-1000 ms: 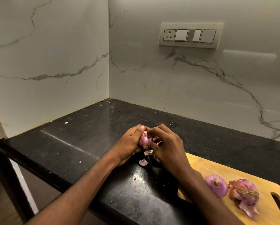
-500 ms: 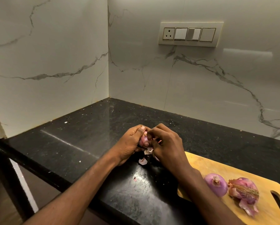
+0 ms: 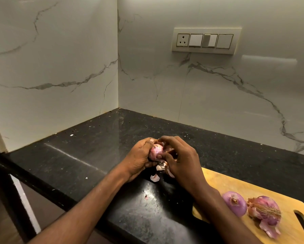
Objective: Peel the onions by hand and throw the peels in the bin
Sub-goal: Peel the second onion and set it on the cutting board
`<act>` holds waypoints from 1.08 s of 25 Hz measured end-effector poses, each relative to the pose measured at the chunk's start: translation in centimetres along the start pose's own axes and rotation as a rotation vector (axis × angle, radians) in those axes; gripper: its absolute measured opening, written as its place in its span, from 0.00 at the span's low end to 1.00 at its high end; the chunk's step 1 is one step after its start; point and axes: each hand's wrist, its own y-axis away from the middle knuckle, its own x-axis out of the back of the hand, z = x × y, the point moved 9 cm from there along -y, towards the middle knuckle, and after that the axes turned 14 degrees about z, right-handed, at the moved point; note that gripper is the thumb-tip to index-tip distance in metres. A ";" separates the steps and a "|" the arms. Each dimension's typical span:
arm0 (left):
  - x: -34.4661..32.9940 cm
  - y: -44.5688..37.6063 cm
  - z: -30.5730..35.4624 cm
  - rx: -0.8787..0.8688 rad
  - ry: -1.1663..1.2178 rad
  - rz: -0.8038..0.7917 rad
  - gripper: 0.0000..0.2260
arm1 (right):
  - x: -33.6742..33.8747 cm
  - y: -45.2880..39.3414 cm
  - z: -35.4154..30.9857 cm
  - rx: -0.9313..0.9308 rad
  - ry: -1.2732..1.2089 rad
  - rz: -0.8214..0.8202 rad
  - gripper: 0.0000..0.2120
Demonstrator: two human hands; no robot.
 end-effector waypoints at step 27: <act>0.2 0.1 0.6 -0.016 -0.011 0.103 0.16 | -0.4 0.0 -0.2 0.014 0.047 -0.024 0.11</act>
